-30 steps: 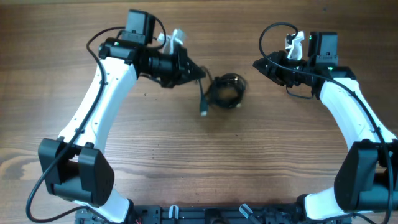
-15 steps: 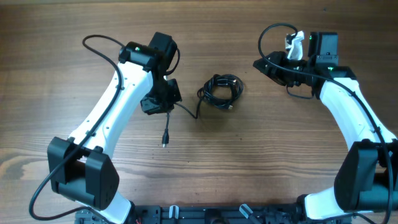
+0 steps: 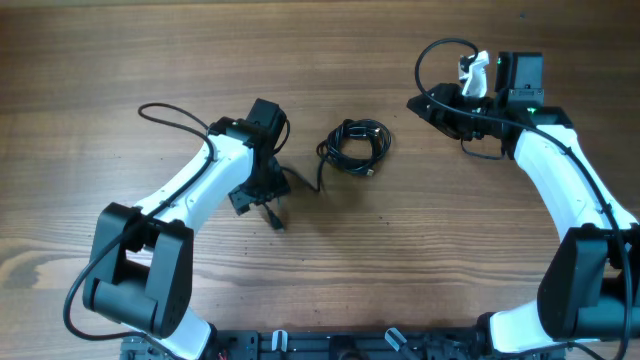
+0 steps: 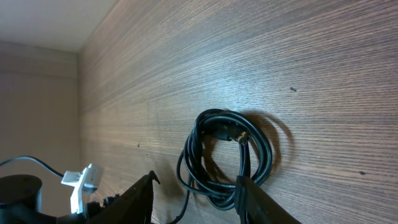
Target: Untangle cables
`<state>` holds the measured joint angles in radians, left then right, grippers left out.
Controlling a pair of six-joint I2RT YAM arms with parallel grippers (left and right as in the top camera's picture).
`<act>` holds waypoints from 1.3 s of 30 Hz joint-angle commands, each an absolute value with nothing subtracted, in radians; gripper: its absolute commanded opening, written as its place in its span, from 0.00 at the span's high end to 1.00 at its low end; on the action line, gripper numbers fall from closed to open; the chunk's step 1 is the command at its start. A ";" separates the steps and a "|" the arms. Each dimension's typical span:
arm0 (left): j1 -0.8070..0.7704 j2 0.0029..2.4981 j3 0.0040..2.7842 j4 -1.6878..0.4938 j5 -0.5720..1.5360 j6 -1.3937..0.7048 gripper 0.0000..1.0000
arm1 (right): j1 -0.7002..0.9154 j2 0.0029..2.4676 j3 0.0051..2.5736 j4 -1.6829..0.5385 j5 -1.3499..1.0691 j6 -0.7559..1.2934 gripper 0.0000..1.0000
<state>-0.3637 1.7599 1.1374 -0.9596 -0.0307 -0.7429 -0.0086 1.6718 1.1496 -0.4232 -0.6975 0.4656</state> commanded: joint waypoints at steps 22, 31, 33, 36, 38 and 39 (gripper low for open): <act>-0.439 1.900 1.432 -0.743 0.130 -1.026 0.45 | -0.014 1.665 1.165 -0.473 -0.669 0.445 0.50; -0.614 2.026 1.432 -0.572 0.129 -0.609 0.42 | -0.013 1.665 1.165 -0.485 -0.635 0.414 0.45; -0.614 2.026 1.432 -0.572 0.130 -0.650 0.44 | -0.013 1.665 1.165 -0.489 -0.624 0.408 0.45; -0.612 2.027 1.432 -0.576 0.130 -0.716 0.46 | -0.013 1.665 1.165 -0.493 -0.625 0.393 0.45; -0.612 2.029 1.432 -0.593 0.130 -0.762 0.52 | -0.013 1.665 1.165 -0.500 -0.625 0.392 0.45; -0.612 2.030 1.432 -0.610 0.130 -0.813 0.56 | -0.013 1.665 1.165 -0.503 -0.624 0.392 0.44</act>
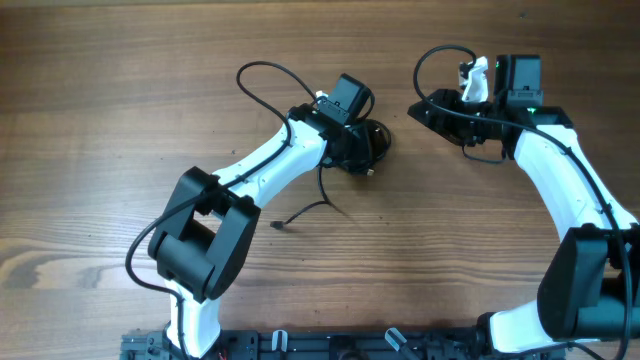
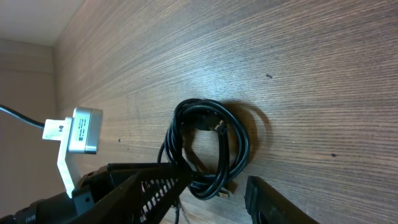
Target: Untangle cables
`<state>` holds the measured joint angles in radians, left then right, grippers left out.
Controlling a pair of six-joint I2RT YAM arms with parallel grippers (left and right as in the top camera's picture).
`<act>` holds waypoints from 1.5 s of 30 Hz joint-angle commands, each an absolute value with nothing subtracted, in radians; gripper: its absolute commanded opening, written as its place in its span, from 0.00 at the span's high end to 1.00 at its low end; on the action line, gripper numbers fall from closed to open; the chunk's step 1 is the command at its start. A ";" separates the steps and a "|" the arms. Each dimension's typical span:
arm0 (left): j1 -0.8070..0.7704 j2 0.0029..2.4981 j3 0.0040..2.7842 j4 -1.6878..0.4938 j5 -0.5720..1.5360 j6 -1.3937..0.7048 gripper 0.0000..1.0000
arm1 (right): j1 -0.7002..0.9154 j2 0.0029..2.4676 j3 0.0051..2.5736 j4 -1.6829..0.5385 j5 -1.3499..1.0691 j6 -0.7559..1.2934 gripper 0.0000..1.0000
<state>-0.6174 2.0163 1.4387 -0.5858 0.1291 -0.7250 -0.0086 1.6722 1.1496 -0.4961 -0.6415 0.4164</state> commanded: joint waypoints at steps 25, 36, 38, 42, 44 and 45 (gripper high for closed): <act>-0.612 2.124 1.430 -0.653 -0.040 -1.261 0.96 | -0.012 1.665 1.164 -0.528 -0.603 0.369 0.43; -0.591 1.931 1.433 -0.523 0.048 -0.653 0.96 | -0.013 1.665 1.165 -0.434 -0.836 0.313 0.47; -0.591 1.876 1.433 -0.528 0.049 -0.554 0.96 | -0.013 1.665 1.165 -0.394 -0.905 0.310 0.50; -0.591 1.802 1.433 -0.531 0.049 -0.422 0.96 | -0.013 1.664 1.165 -0.336 -0.992 0.315 0.53; -0.588 1.777 1.433 -0.533 0.052 -0.422 0.96 | -0.020 1.662 1.165 -0.296 -1.044 0.327 0.54; -0.584 1.767 1.433 -0.535 0.065 -0.422 0.96 | -0.031 1.658 1.165 -0.260 -1.088 0.355 0.54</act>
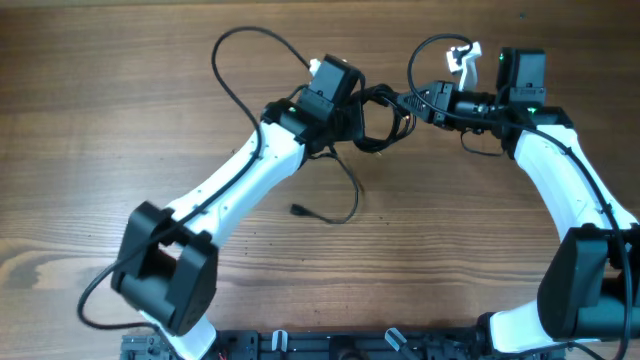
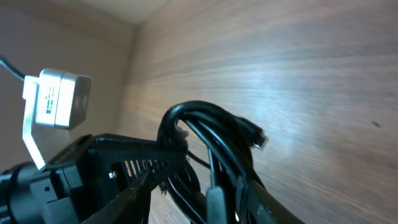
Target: Untangle cables
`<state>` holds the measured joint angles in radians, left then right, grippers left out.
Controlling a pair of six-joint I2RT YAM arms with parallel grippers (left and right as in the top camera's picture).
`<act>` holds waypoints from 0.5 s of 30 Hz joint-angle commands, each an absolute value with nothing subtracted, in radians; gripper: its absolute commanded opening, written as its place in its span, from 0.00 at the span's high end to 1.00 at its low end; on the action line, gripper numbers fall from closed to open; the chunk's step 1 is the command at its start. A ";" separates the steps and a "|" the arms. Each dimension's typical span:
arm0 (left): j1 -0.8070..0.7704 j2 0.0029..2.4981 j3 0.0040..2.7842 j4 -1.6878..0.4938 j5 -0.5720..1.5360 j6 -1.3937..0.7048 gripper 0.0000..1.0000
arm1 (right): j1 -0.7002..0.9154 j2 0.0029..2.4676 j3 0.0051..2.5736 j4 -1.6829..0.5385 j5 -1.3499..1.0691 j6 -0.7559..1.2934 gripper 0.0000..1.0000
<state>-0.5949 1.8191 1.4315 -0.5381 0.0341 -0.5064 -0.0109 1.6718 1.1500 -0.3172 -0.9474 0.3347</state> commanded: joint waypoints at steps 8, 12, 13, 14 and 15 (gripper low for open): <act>-0.527 1.761 1.433 -0.506 0.423 -0.290 0.96 | -0.149 1.654 1.165 -0.153 -1.168 0.447 0.53; -0.477 1.761 1.433 -0.502 0.611 -0.245 0.96 | -0.171 1.654 1.165 -0.167 -1.142 0.448 0.52; -0.473 1.761 1.433 -0.504 0.614 -0.239 0.96 | -0.170 1.654 1.165 -0.172 -1.142 0.447 0.52; -0.469 1.761 1.433 -0.506 0.609 -0.239 0.96 | -0.165 1.654 1.165 -0.177 -1.147 0.443 0.52; -0.465 1.761 1.433 -0.508 0.591 -0.239 0.96 | -0.156 1.654 1.165 -0.178 -1.158 0.439 0.55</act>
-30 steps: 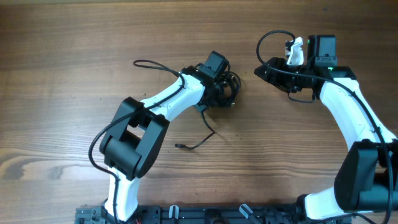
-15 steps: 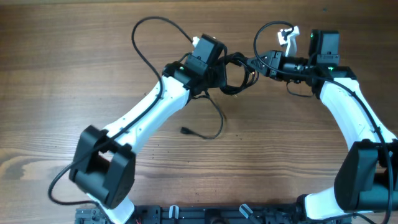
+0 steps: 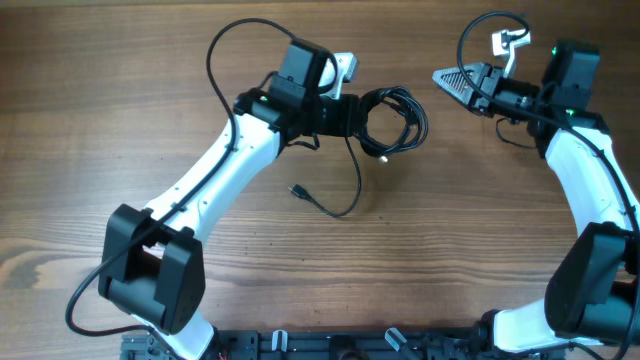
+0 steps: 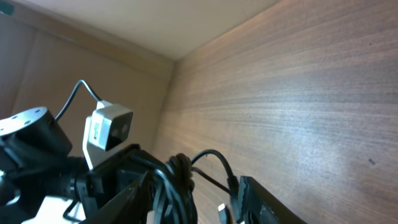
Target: Untangle cables
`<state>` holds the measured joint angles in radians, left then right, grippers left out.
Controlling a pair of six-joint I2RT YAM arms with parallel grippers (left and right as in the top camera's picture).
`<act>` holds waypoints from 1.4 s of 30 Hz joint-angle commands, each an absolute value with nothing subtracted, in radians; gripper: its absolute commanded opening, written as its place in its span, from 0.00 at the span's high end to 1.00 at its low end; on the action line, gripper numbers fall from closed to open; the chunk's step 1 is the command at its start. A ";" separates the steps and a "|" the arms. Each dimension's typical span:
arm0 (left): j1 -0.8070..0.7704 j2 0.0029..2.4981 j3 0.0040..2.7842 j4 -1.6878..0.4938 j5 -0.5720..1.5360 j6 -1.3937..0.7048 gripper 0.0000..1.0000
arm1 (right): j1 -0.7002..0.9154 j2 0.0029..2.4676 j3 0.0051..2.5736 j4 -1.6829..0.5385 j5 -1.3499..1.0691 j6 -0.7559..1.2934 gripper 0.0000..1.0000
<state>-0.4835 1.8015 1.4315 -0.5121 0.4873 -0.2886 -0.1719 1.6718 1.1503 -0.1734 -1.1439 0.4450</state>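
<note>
A black cable coil (image 3: 396, 118) hangs at my left gripper (image 3: 350, 112), which is shut on its left side at mid-table toward the far edge. From the coil a loose strand runs down to a plug (image 3: 298, 190) lying on the wood. My right gripper (image 3: 440, 76) is open, to the right of the coil and apart from it. In the right wrist view the coil (image 4: 181, 182) shows beyond my open right gripper (image 4: 193, 183), with the left gripper's body (image 4: 118, 180) behind it and its small white camera (image 4: 107, 129) above.
The wooden table (image 3: 480, 240) spreads all round. The left arm's own black lead (image 3: 232, 45) loops over the table behind its wrist. The right arm's lead (image 3: 480, 25) arcs above its gripper.
My right gripper, which had its fingers among the coil's strands, now stands back to the right, clear of the coil. The left gripper still holds the coil, and the loose plug has shifted slightly.
First my left gripper was down at the loose cable end, left of the coil lying on the table. Then it was on the coil. Later the coil was farther back, with the right gripper reaching into it. Now only the left holds it.
</note>
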 commanded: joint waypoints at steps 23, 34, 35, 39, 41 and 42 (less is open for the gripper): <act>-0.474 1.761 1.433 -0.611 0.167 -0.533 0.96 | 0.081 1.654 1.165 -0.367 -0.774 0.524 0.96; -0.512 1.761 1.433 -0.606 0.190 -0.540 0.96 | 0.142 1.655 1.165 -0.329 -0.756 0.527 0.96; -0.513 1.761 1.433 -0.602 0.211 -0.541 0.96 | 0.156 1.655 1.165 -0.326 -0.751 0.527 0.96; -0.513 1.761 1.433 -0.586 0.257 -0.555 0.96 | 0.201 1.655 1.165 -0.315 -0.738 0.533 0.96; -0.513 1.761 1.433 -0.586 0.263 -0.568 0.96 | 0.213 1.656 1.165 -0.319 -0.699 0.555 0.96; -0.513 1.761 1.433 -0.587 0.271 -0.570 0.96 | 0.215 1.657 1.165 -0.319 -0.686 0.558 0.96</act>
